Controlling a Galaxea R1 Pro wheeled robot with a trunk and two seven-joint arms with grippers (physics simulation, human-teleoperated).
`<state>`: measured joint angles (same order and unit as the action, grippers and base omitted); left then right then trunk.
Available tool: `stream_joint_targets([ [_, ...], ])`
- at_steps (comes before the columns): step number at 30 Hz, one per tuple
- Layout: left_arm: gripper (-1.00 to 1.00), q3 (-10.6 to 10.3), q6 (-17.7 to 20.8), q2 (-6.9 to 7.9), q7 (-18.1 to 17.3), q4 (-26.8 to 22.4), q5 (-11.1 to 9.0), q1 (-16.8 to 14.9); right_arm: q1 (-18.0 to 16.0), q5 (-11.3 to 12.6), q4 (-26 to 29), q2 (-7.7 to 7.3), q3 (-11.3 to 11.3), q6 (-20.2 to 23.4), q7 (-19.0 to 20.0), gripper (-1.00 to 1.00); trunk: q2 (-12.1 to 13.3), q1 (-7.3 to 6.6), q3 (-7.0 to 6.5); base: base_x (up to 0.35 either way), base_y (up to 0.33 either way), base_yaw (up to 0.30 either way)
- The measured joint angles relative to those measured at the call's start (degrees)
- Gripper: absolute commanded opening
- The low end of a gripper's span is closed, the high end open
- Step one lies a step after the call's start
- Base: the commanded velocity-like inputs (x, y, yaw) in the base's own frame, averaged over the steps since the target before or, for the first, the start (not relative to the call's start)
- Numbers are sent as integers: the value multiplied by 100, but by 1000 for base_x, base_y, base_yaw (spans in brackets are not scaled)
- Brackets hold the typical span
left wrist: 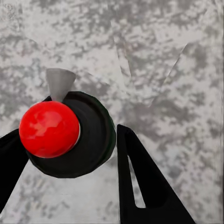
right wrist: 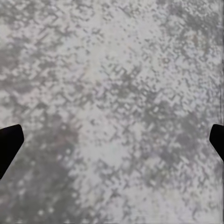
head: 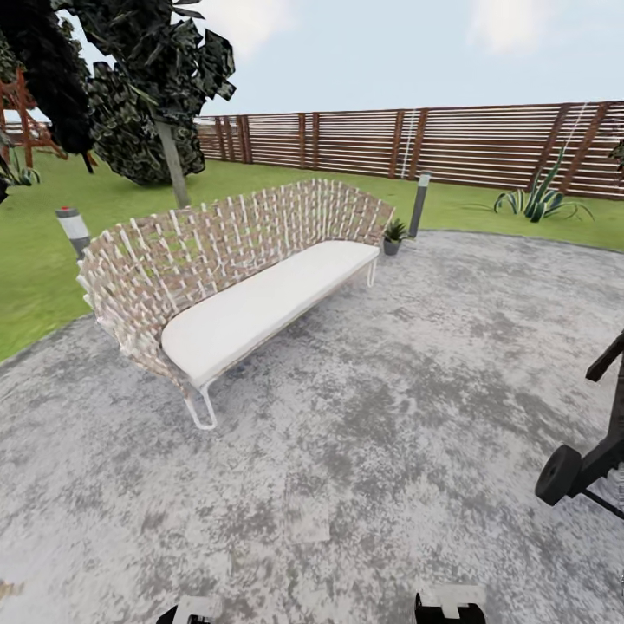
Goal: Pick up the pesticide atomizer in the garden and spray insectifuge to fully cover both potted plants in the garden.
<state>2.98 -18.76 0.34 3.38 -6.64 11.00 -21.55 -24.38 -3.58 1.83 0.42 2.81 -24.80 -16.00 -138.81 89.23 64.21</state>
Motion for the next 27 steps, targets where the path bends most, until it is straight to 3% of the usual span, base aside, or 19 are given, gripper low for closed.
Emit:
stream_joint_targets([
  [11,-100,-2,-2,-5,-1,0,0,4,0,0,0,0,0,1,1,100,0,0,0,326,105,-300],
  [27,-100,5,-1,2,-1,0,0,4,0,0,0,0,0,0,-2,100,0,0,0,334,6,-300],
])
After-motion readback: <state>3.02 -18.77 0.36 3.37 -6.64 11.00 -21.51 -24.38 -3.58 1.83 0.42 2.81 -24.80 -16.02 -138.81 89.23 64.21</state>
